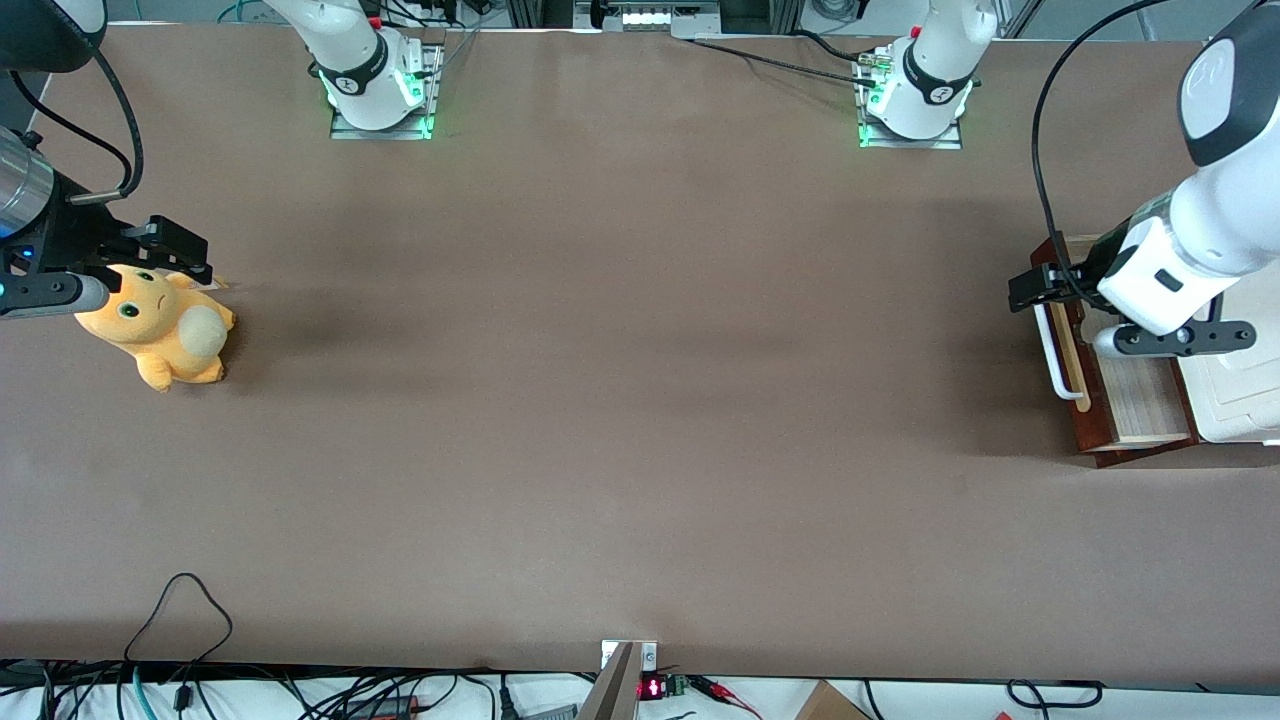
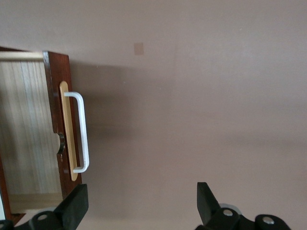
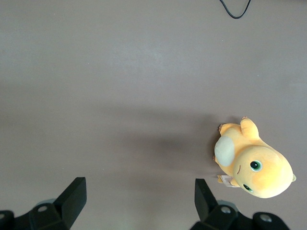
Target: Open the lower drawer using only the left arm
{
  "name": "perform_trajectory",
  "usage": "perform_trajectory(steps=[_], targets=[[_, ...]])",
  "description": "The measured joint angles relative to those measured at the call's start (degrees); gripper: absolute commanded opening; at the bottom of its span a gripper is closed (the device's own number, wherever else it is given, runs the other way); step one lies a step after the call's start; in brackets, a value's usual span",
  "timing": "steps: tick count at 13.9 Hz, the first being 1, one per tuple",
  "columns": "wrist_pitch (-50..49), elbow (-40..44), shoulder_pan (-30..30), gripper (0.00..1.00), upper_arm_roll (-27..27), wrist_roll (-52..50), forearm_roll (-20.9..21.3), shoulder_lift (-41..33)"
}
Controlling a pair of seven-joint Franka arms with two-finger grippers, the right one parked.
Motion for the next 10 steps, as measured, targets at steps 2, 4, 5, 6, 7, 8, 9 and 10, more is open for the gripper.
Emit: perform_trajectory(steps=[2,4,5,6,7,8,9,10], targets=[[0.2,0.0,-0.2,1.0,0.0,0.2,0.0,-1.1],[0.8,0.0,-0.2,1.0,0.0,0.3,0.0,-1.7],[1.0,0.0,-0.2,1.0,0.0,0.4,0.0,-1.7],[1.1,0.0,-0.2,1.0,0.0,0.5,0.0,-1.7],[1.1,0.0,-0.2,1.0,0.0,0.6,0.0,-1.7],[1.1,0.0,-0.2,1.0,0.0,0.7,0.0,-1.7],[1.1,0.0,-0.2,1.0,0.0,0.8,0.0,-1.7],[1.2,0.0,-0.2,1.0,0.0,1.0,0.0,-1.7]])
